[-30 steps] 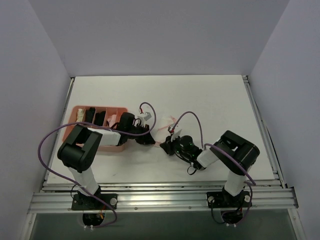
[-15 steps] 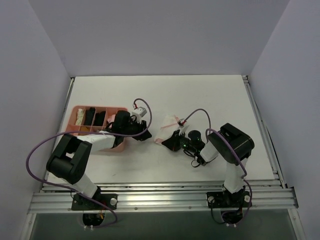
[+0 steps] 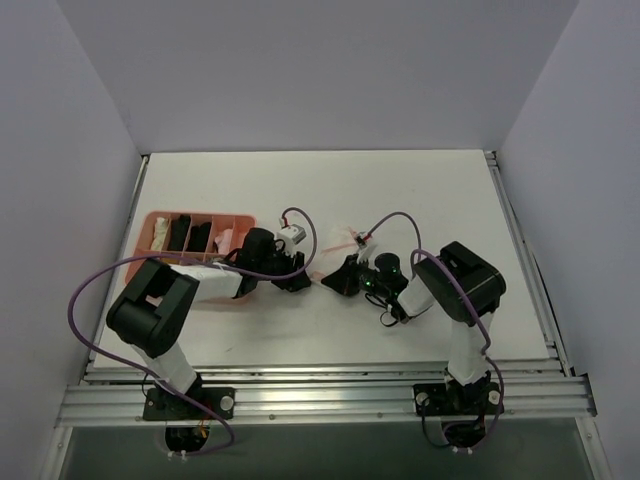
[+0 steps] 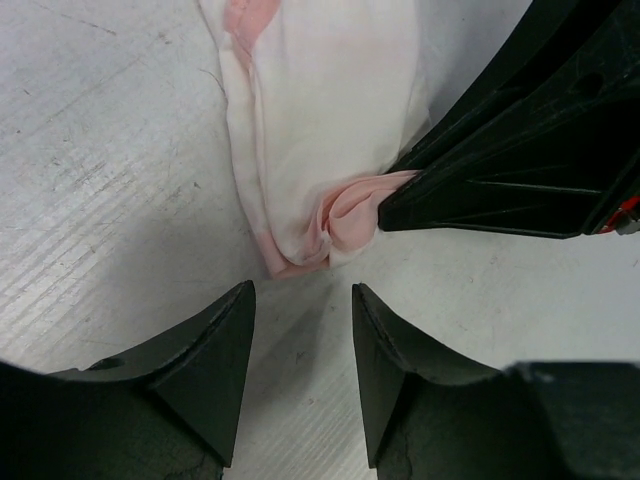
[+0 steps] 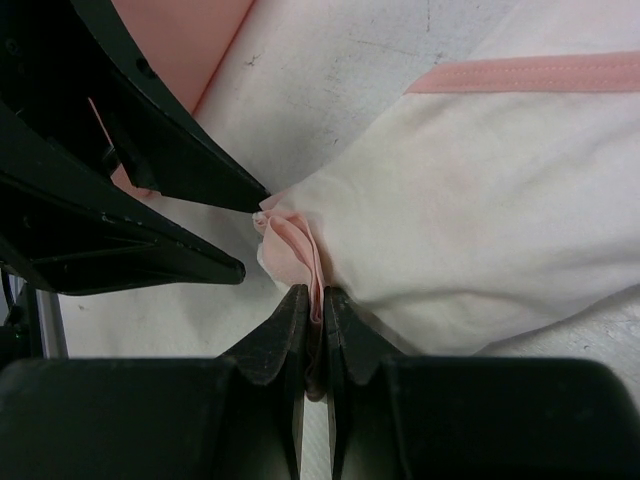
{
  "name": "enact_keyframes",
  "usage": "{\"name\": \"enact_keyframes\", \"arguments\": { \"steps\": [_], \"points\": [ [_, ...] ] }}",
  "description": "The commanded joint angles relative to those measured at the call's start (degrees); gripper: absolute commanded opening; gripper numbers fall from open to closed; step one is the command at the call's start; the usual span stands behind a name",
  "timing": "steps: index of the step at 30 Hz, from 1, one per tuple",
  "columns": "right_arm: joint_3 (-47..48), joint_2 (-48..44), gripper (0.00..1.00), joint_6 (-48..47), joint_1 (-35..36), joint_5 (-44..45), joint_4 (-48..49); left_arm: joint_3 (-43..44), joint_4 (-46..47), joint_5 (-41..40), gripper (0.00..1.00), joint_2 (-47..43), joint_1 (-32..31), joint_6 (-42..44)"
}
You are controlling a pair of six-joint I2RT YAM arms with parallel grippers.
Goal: Roll the underwear
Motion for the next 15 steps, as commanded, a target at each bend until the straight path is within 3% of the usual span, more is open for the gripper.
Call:
{"name": "enact_keyframes", "arguments": {
  "steps": [1,10,15],
  "points": [
    [-0.2,2.7,0.0,0.0,-0.4,0.2,-4.1,1.4,1.8,-0.8,0.53,0.2,-0.4,0.9],
    [-0.4,5.2,0.0,1.4,-0.6,-1.9,-0.4,2.6,3.6,-1.0,0.54,3.3,-0.4,0.0],
    [-1.0,4.7,0.0,2.7,-0.9,-2.9,-0.8,0.1,4.2,-1.9,0.52,-2.8,-0.4,-0.1]
  ]
}}
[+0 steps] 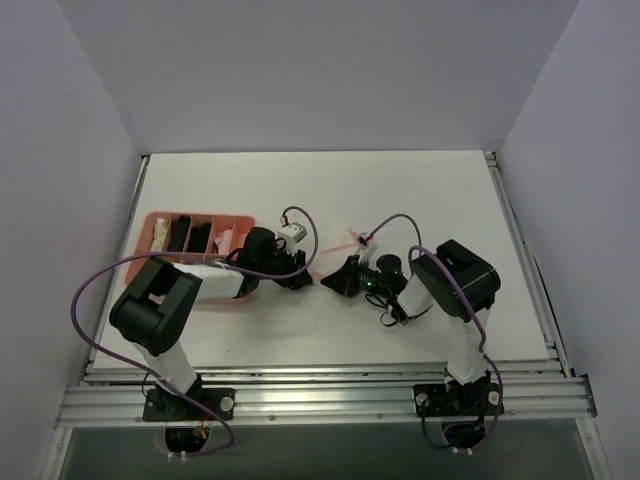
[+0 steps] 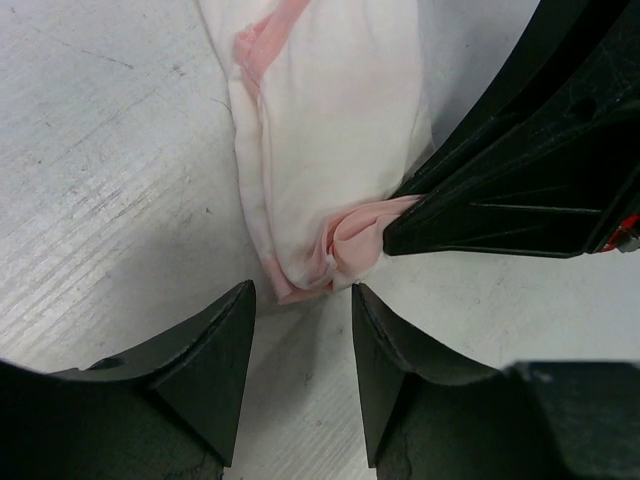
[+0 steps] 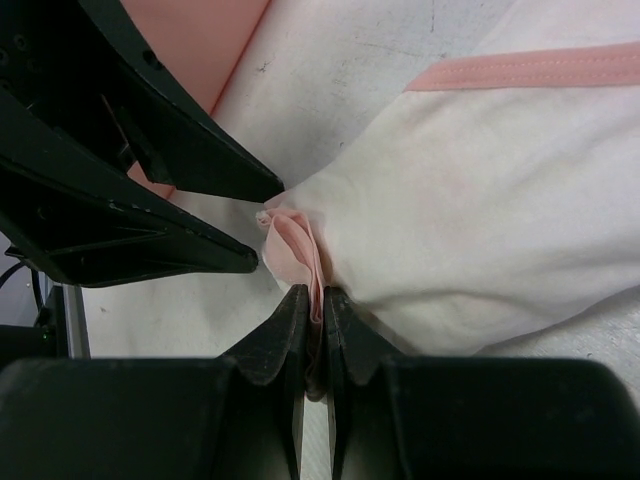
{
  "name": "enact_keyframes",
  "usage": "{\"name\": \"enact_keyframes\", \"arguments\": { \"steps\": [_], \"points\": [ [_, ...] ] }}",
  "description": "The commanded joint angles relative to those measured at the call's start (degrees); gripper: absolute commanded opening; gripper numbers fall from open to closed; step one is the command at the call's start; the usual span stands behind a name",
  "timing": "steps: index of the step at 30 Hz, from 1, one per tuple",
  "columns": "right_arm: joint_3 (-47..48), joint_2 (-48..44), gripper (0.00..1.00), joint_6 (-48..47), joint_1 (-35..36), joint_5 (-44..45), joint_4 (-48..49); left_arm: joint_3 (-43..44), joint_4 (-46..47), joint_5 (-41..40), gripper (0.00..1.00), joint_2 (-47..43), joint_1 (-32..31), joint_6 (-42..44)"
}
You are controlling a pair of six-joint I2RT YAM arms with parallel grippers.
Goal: Roll the underwear
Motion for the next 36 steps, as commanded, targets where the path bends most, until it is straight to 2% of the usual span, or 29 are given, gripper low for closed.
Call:
{"name": "enact_keyframes", "arguments": {
  "steps": [1,6,12,17,28,36],
  "points": [
    [-1.1,1.2,0.0,-0.2,-0.3,-0.6,-6.2,-0.9,0.6,-1.7,0.51,-5.6,-0.2,0.9],
    [-0.4,0.2,0.0,-0.1,-0.9,-1.6,-13.9,0.6,-3.6,2.6,0.47,-10.3,0.0,2.4],
    [-1.2,4.5,0.0,4.6,-1.7,-6.0,-7.4,1.5,-4.8,8.0,0.38,-9.3,-0.8,4.7],
    [-1.5,5.5,0.0,7.5,-2.0,-7.0,-4.7,1.0,-1.8,12.4,0.32,-7.5,-2.0,5.9],
    [-1.5,6.2,0.0,12.3,-2.4,-7.2,-4.5,2.7,5.9,11.8,0.3,2.1,-2.2,3.4],
    [-1.7,8.9,0.0,12.7,-2.5,-7.1,-2.5,1.3,14.5,12.4,0.29,5.0,-2.2,1.1]
  ]
}}
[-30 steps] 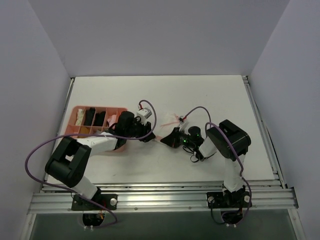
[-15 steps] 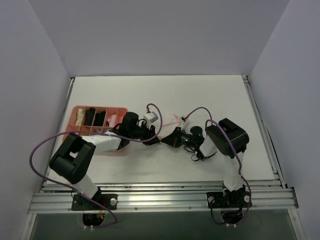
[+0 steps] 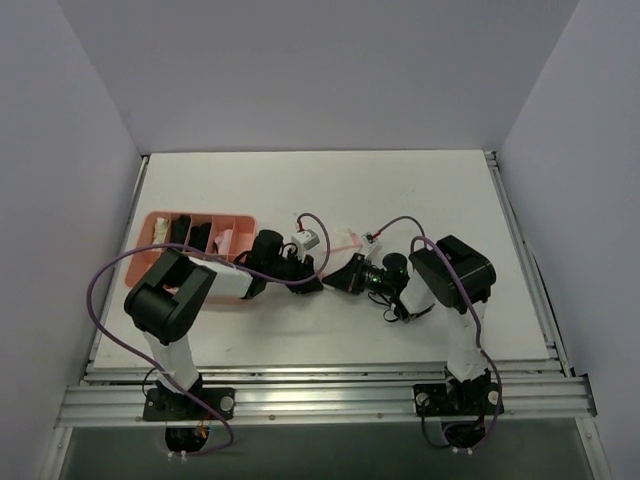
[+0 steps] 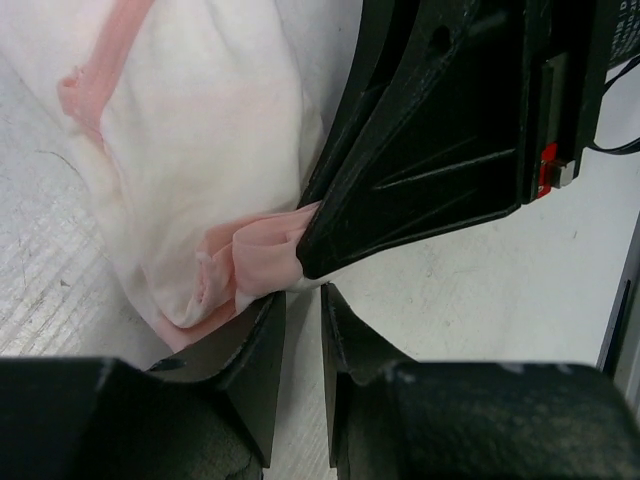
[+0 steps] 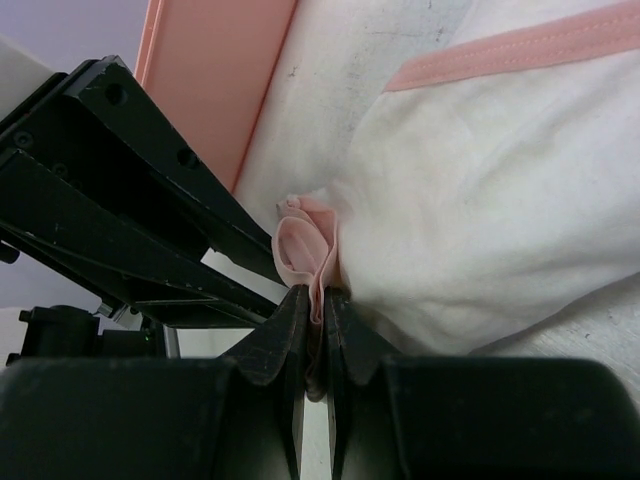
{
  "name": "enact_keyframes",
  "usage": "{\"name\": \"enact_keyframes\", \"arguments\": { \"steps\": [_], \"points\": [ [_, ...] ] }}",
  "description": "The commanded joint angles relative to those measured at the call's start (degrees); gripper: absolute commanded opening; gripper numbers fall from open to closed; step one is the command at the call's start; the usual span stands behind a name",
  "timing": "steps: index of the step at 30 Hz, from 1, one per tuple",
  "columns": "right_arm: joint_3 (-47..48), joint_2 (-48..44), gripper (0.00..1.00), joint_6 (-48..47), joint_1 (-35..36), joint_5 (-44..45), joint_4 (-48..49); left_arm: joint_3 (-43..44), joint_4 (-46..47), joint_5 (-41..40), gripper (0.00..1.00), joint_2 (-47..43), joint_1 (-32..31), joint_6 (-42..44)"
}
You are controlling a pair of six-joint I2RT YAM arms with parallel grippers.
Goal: Roll the underwear
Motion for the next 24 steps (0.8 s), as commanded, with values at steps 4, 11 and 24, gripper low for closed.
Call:
{"name": "enact_keyframes", "arguments": {
  "steps": [4,11,24],
  "points": [
    [-2.2,4.2,0.0,-1.4,0.6,0.8,-9.5,-0.7,9.5,1.6,0.29,-2.4,0.0,-1.6],
    [-2.2,2.7,0.0,-2.1,0.5,2.6,-12.8,-3.4,6.4,-2.2,0.29,-10.3,0.5,-2.0],
    [-2.4,3.0,0.0,-1.4,0.5,3.6,-12.8,-4.5,14.0,-3.8,0.29,-8.4,0.4,-5.5]
  ]
}}
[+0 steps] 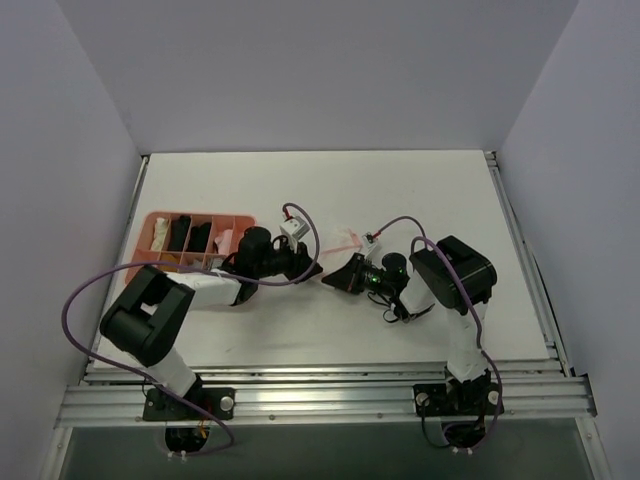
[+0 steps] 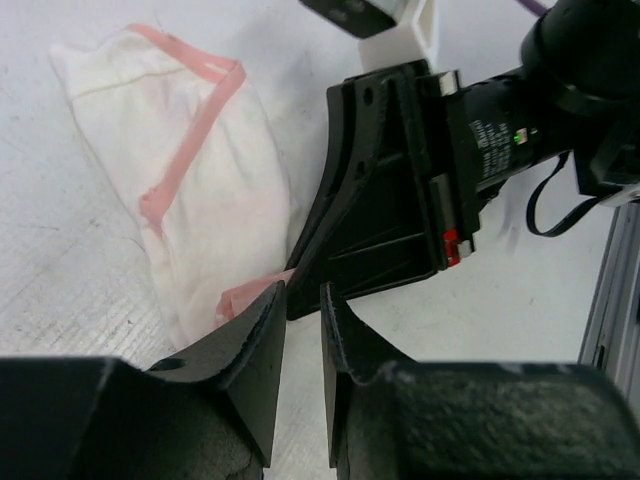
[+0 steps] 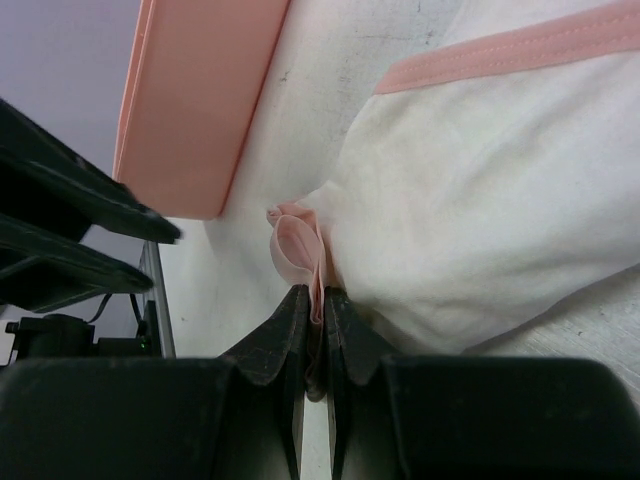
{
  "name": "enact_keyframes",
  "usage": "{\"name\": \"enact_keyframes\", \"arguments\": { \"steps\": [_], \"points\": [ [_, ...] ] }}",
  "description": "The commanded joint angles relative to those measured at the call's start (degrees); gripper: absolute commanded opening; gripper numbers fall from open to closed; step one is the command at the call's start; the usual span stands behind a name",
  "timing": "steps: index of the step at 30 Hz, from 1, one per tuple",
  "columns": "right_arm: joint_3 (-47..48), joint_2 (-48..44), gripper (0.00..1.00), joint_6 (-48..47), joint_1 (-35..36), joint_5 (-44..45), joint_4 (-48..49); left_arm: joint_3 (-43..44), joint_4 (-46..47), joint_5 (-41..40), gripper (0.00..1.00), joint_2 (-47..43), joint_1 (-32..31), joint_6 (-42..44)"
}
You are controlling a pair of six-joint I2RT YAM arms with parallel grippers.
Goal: Roll the underwear
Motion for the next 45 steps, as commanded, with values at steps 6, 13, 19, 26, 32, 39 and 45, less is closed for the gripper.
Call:
{"name": "enact_keyframes", "arguments": {
  "steps": [6,13,19,26,32,39,45],
  "points": [
    [-2.0,2.2,0.0,-2.2,0.4,2.2,-14.7,-0.6,11.4,0.0,0.28,9.2,-0.1,-3.5],
    [-1.2,-0.2,0.0,-3.3,0.3,2.7,-18.8,-0.6,12.6,-1.8,0.27,11.3,-0.1,-3.6],
    [-0.6,-2.0,0.0,-3.6,0.4,3.6,-21.7,-1.0,9.4,-3.8,0.27,13.3,-0.3,-3.5],
    [0.0,-6.6,0.08,-5.7,0.6,5.8,-27.5,-0.4,6.8,-5.0,0.28,16.1,-0.3,-3.9],
    [0.6,-13.7,0.14,-9.1,0.7,11.5,-37.6,0.5,5.2,-5.1,0.27,17.3,-0.2,-3.9],
    [1.1,-22.7,0.18,-12.1,0.7,16.1,-46.9,1.6,3.9,-5.0,0.27,18.3,-0.3,-3.8],
    [2.4,-26.5,0.17,-13.5,1.5,18.3,-52.0,2.0,3.8,-4.4,0.26,19.0,-0.3,-3.9]
  ]
}}
